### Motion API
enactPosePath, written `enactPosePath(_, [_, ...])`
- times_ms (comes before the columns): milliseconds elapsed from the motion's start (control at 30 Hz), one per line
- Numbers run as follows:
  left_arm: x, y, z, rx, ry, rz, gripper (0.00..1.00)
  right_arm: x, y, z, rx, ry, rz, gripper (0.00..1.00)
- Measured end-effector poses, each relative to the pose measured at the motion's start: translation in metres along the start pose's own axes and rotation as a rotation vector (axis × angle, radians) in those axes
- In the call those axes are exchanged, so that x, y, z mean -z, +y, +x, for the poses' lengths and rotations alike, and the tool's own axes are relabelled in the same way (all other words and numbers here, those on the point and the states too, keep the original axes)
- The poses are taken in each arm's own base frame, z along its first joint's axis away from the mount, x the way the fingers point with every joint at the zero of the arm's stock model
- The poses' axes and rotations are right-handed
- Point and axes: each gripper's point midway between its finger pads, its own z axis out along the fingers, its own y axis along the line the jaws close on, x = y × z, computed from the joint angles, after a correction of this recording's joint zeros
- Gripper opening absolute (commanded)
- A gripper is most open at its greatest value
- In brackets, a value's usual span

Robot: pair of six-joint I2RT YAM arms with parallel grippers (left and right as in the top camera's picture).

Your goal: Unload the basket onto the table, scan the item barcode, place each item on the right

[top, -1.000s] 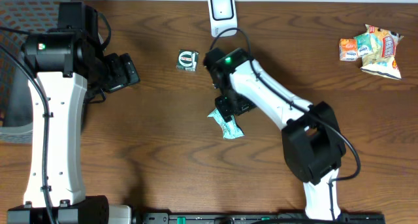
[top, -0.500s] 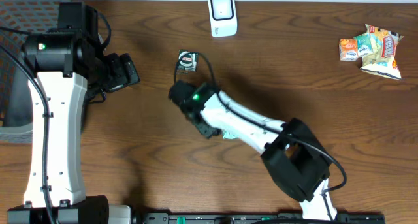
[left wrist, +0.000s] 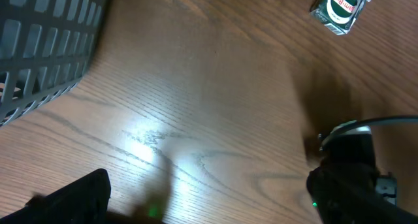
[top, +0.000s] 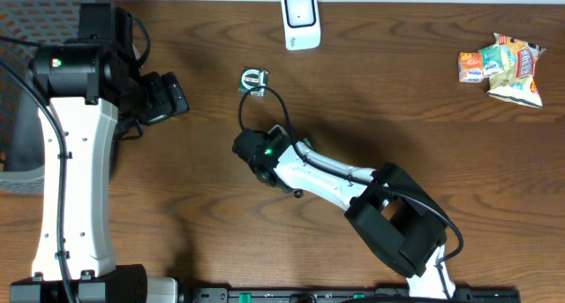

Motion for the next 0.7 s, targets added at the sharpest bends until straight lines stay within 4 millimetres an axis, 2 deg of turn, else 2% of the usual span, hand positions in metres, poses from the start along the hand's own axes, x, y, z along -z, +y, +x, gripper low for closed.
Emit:
enactPosePath(67, [0.000, 0.000, 0.000, 0.000, 0.000, 0.000, 0.98, 0.000, -0.002, 0.001, -0.008, 0.010, -0.016, 0.03])
enactPosePath(100, [0.000, 0.000, 0.000, 0.000, 0.000, 0.000, 0.98, 0.001, -0.004, 0.001, -0.016, 0.018, -0.031, 0.01])
enactPosePath(200, [0.000, 0.000, 0.000, 0.000, 0.000, 0.000, 0.98, 0.002, -0.008, 0.002, -0.052, 0.061, -0.102, 0.01])
enactPosePath(300, [0.000, 0.000, 0.000, 0.000, 0.000, 0.000, 0.98, 0.007, -0.013, -0.004, -0.098, 0.104, -0.243, 0.01])
enactPosePath(533, [0.000, 0.000, 0.000, 0.000, 0.000, 0.000, 0.98, 0.040, -0.024, -0.037, -0.182, 0.076, -0.743, 0.01])
enactPosePath(567, [0.000, 0.000, 0.000, 0.000, 0.000, 0.000, 0.98, 0.044, -0.025, -0.039, -0.191, 0.067, -0.820, 0.01])
enactPosePath(600, [0.000, 0.000, 0.000, 0.000, 0.000, 0.000, 0.98, 0.051, -0.028, -0.040, -0.212, 0.050, -0.967, 0.01])
enactPosePath(700, [0.000, 0.000, 0.000, 0.000, 0.000, 0.000, 0.98, 0.058, -0.029, -0.036, -0.248, 0.032, -1.153, 0.01])
